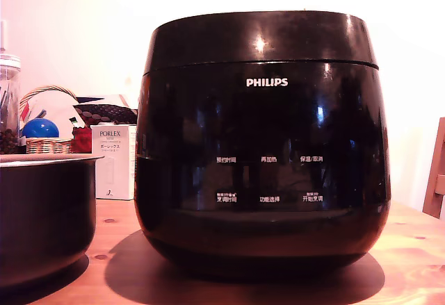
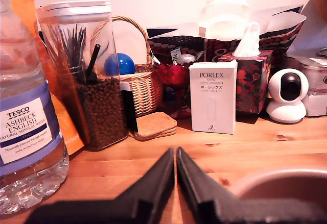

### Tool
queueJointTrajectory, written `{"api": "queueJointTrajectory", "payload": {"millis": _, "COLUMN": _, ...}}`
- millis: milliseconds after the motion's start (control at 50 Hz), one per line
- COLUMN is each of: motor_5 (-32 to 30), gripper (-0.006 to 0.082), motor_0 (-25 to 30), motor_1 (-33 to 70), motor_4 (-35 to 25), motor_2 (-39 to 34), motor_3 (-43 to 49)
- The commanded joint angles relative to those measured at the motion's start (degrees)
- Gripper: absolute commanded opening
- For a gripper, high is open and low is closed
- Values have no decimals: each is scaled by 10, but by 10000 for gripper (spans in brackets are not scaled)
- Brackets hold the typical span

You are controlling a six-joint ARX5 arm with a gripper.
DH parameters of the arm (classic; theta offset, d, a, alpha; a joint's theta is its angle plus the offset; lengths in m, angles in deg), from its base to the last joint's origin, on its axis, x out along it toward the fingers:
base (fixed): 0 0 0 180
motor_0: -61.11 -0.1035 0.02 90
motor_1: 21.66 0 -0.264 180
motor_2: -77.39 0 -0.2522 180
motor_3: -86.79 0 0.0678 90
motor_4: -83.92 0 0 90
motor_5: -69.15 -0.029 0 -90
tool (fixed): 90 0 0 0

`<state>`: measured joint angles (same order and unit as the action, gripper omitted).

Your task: Open the rice cooker by pressing the large metal button on the top of its lid with medium force

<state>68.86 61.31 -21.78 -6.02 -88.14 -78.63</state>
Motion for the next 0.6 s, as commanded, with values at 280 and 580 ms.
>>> {"api": "queueJointTrajectory", "payload": {"millis": 280, "motor_5": -8, "gripper": -24, "motor_0": -17, "motor_1": -6, "motor_4": -67, "motor_2": 15, "motor_3": -55}}
{"api": "queueJointTrajectory", "payload": {"millis": 580, "motor_5": 115, "gripper": -24, "motor_0": -12, "motor_1": -6, "motor_4": -224, "motor_2": 48, "motor_3": -84}}
